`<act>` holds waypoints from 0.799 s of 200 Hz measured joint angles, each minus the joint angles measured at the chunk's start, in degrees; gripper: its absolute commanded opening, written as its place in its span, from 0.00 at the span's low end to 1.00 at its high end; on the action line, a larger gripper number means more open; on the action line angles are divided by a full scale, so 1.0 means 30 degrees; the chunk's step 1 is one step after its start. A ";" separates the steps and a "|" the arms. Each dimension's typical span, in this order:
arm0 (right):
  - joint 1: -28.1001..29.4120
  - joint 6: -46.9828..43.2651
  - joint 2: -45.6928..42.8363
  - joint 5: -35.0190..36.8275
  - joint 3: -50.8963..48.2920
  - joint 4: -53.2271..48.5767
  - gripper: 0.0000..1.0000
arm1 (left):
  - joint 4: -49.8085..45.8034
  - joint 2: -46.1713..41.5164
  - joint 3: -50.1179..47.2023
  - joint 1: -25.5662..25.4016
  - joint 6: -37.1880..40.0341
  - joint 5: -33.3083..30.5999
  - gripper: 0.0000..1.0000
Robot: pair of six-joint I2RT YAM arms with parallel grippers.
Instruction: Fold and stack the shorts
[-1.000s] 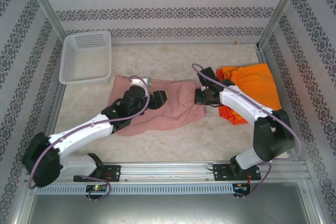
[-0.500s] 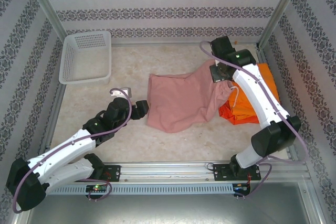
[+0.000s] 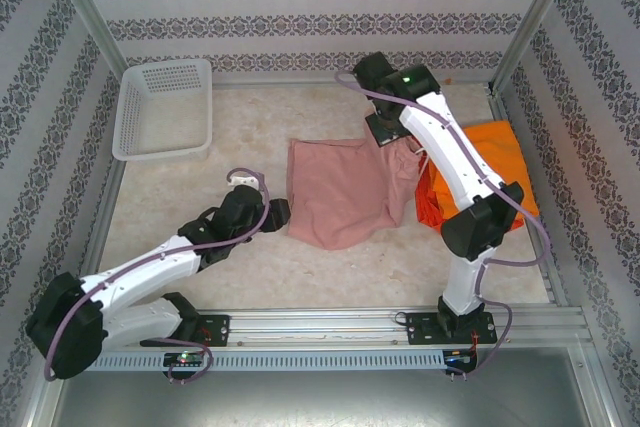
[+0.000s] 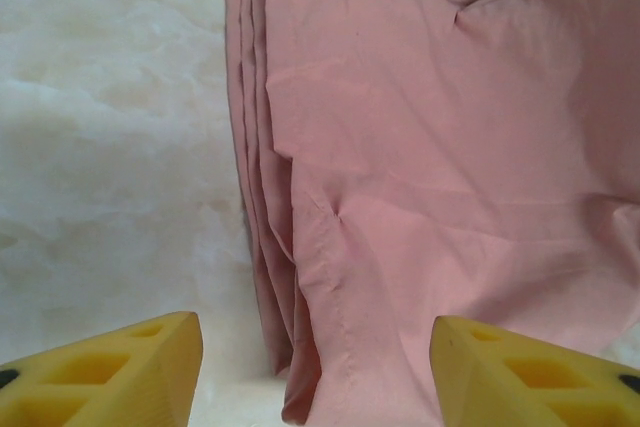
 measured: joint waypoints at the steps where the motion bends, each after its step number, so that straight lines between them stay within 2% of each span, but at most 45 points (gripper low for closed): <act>1: 0.0015 0.0015 0.0036 0.0000 0.0044 -0.0015 0.00 | 0.0007 0.0044 0.0000 0.0000 -0.0015 0.0022 0.50; 36: 0.1042 0.1035 0.1552 -0.0255 0.2331 -0.1202 0.00 | 0.1377 0.2193 -0.0240 0.0000 -0.0474 0.1042 0.33; 94: 0.2827 0.2302 0.4867 -0.0911 0.6666 -0.2747 0.00 | 0.3803 0.5289 -0.1377 0.0000 -0.1166 0.2076 0.18; 160: 0.3752 0.3723 0.7031 -0.3162 0.8058 -0.2769 0.00 | 0.6747 0.6972 -0.2361 0.0000 -0.1960 0.2215 0.13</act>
